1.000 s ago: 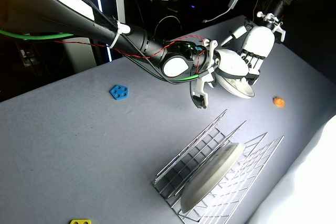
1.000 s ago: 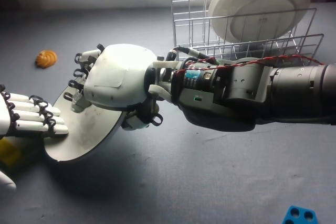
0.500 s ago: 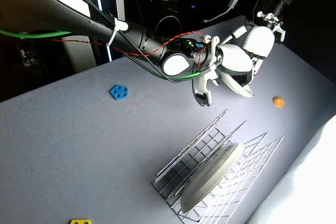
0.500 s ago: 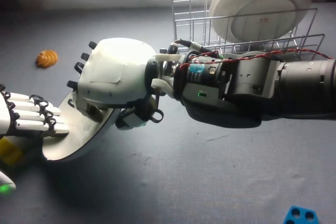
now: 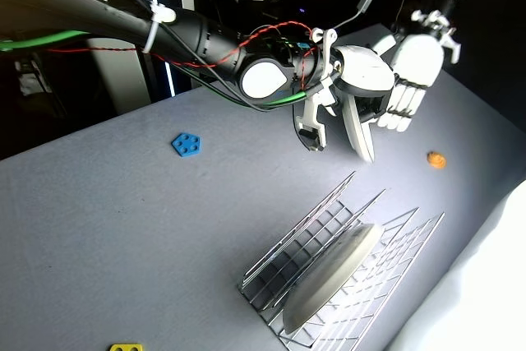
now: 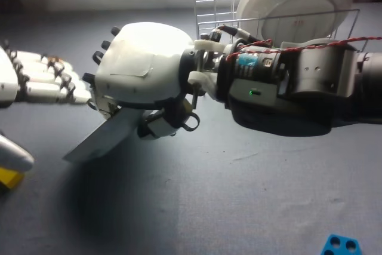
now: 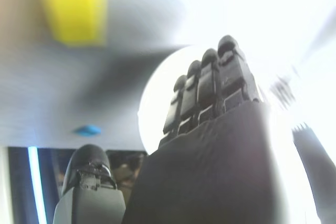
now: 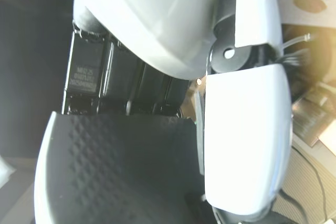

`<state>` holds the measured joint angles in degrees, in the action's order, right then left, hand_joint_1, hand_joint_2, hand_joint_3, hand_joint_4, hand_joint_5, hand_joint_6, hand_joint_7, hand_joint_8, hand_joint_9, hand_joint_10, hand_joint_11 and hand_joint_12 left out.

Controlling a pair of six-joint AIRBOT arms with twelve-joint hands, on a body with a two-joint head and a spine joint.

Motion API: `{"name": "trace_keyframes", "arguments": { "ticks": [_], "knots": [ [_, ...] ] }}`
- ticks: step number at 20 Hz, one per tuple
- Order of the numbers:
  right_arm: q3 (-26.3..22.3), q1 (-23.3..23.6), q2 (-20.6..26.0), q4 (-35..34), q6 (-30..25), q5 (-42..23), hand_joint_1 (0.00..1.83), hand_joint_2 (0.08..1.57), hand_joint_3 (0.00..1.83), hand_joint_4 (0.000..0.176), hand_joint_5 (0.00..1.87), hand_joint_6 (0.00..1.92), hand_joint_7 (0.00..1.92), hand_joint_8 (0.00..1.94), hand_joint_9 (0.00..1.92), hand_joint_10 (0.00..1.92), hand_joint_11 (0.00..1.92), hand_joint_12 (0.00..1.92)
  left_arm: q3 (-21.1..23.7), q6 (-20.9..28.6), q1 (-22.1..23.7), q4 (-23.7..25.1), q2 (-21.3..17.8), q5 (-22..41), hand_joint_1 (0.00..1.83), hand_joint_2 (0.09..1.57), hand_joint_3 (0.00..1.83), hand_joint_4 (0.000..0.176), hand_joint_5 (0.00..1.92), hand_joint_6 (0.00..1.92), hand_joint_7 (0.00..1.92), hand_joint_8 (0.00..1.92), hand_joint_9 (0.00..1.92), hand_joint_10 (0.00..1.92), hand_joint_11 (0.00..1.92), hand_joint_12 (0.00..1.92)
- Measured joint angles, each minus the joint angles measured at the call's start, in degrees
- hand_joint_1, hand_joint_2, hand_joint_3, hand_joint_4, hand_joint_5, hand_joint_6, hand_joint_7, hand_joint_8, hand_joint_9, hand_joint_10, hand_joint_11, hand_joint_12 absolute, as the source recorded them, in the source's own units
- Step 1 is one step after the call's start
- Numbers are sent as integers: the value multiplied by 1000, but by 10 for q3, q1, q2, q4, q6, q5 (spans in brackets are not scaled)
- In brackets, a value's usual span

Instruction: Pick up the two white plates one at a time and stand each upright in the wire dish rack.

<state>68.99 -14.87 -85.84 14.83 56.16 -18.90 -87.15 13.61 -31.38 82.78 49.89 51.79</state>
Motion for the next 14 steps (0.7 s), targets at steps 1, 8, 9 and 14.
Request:
{"name": "trace_keyframes", "arguments": {
  "ticks": [1,8,9,14],
  "knots": [
    [-3,1,3,0,-5,4,1285,1001,0,0,1210,499,1339,473,1258,1206,1101,1637,2,0,7,3,-1,4,0,1059,0,0,13,5,30,9,11,5,0,0],
    [-46,31,57,0,-86,66,1283,1012,0,0,1165,585,1320,499,1288,837,1068,1392,3,-9,40,14,-12,16,0,1069,3,0,0,0,0,0,0,0,0,0],
    [-48,34,63,0,-101,71,1294,1010,0,0,1213,437,1286,633,1241,1355,1119,1741,3,-19,40,15,-12,16,0,1061,0,0,0,0,5,2,0,0,0,0],
    [-51,74,89,2,-241,133,1393,1012,0,0,1194,544,1317,306,1107,974,807,1290,16,-73,41,15,-20,10,0,1062,0,0,0,0,0,0,0,0,0,0]
  ]
}}
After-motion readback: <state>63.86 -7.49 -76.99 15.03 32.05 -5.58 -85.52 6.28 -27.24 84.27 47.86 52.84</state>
